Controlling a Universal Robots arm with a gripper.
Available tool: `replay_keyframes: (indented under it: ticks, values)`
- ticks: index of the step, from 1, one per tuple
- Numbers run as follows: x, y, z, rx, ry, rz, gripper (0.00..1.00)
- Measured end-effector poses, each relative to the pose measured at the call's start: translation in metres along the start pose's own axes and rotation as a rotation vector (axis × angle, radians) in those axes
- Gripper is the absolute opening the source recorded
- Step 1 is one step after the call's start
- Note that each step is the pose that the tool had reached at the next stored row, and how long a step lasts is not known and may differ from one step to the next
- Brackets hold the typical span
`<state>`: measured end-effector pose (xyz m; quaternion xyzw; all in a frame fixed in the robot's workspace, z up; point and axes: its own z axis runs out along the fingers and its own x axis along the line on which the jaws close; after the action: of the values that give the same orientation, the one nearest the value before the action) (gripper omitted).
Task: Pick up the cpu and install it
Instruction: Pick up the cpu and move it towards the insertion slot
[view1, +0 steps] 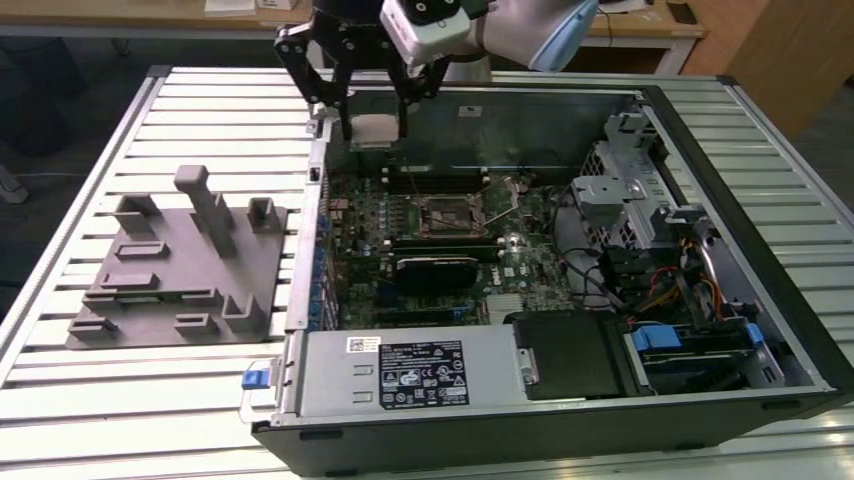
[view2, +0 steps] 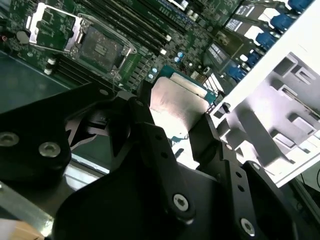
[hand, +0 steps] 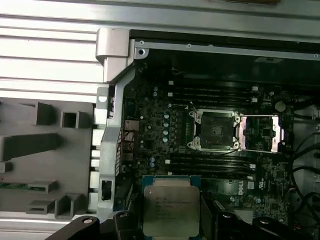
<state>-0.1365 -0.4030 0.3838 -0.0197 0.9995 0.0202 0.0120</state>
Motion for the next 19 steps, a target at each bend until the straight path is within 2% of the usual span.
replay_keyframes:
  ticks: [8,14,19]
  values:
    - [-0.0179,-0.0013,0.0148,-0.0003,0.0054,0.000,0.54]
    - [-0.0269,-0.0012,0.0259,-0.0002,0.0103,0.000,0.54]
    - [-0.0309,0.0012,0.0352,-0.0003,0.0105,0.000,0.54]
